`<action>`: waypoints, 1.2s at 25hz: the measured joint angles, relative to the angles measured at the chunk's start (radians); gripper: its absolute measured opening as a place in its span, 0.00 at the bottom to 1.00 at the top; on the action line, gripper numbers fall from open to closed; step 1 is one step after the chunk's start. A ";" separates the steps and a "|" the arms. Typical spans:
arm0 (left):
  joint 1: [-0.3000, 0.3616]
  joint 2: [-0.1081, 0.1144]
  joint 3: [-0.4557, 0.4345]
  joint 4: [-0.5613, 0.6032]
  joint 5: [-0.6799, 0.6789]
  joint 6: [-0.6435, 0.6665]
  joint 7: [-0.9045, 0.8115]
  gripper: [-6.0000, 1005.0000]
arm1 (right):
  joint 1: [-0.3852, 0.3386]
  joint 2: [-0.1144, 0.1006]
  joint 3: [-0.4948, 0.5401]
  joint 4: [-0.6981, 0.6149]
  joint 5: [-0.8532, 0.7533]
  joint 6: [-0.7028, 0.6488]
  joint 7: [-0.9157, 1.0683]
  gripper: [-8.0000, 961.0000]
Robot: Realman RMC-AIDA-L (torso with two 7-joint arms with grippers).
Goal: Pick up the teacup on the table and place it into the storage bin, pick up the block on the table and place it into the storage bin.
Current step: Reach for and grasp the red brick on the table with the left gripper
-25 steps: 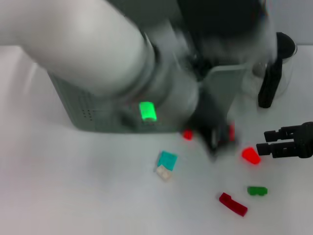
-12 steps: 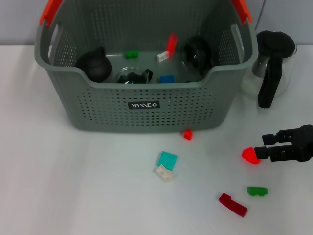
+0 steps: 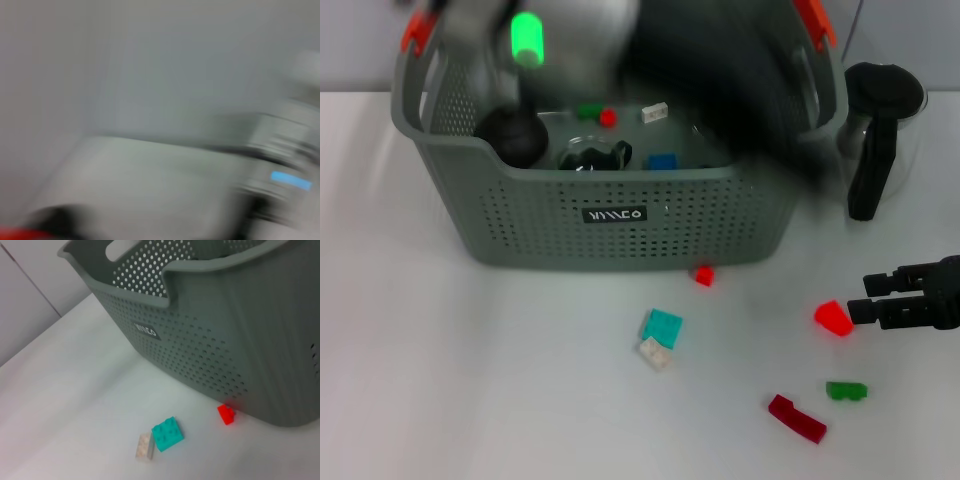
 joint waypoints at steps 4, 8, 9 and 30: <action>0.095 0.004 0.285 0.059 -0.039 0.092 0.060 0.77 | -0.002 -0.001 0.001 0.001 0.000 0.000 0.004 0.71; 0.126 -0.003 0.495 -0.001 0.087 0.045 0.083 0.89 | -0.002 -0.002 0.003 0.001 -0.001 0.000 0.007 0.71; 0.125 -0.003 0.530 -0.036 0.109 0.012 0.091 0.91 | -0.002 -0.002 0.002 0.001 -0.001 0.001 0.007 0.71; -0.014 -0.007 0.847 -0.508 0.231 -0.621 0.171 0.91 | -0.002 0.004 -0.019 0.002 -0.014 -0.013 -0.005 0.71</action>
